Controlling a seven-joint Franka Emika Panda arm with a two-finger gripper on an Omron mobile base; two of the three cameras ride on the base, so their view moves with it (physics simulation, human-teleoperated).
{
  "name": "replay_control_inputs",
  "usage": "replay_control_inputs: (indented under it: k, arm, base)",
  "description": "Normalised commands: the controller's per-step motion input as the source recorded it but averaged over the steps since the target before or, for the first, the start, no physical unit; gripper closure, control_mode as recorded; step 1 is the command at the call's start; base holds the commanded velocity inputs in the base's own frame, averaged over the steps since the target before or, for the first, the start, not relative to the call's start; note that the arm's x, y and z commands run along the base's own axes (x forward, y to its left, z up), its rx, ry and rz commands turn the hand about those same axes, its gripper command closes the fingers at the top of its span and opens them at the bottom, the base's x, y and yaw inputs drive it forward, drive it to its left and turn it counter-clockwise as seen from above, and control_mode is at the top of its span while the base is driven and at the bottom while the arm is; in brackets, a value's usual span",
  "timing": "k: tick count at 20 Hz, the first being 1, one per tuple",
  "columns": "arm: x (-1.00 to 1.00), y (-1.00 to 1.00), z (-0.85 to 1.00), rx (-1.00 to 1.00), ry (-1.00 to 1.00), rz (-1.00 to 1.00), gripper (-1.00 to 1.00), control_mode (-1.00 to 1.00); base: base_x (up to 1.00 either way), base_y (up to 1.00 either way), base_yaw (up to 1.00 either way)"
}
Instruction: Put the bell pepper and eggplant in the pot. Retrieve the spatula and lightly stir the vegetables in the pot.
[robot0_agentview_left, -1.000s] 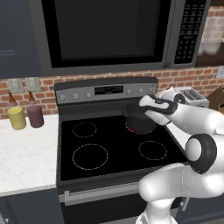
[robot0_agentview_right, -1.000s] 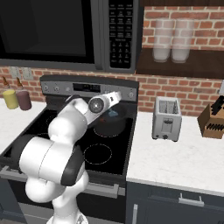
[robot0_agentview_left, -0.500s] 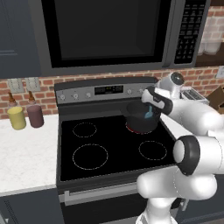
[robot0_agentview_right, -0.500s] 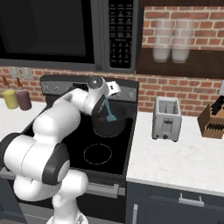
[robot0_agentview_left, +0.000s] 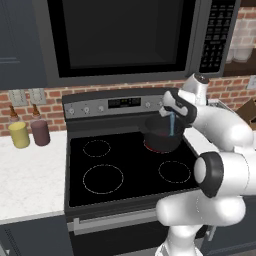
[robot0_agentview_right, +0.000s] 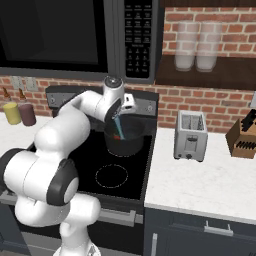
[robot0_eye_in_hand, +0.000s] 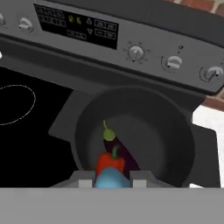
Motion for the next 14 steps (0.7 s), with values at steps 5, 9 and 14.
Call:
replay_control_inputs:
  k: [5,9,14]
  arm:
    - [0.04,-0.23,-0.52,0.15,0.06,0.0,1.0,-1.0]
    - [0.19,-0.39,-0.62,0.14,0.0,0.0,1.0,-1.0]
    - [0.18,-0.24,-0.39,0.1,-0.07,0.01,1.0,-1.0]
  base:
    - [0.0,0.0,0.0]
    - [0.0,0.0,0.0]
    - [0.0,0.0,0.0]
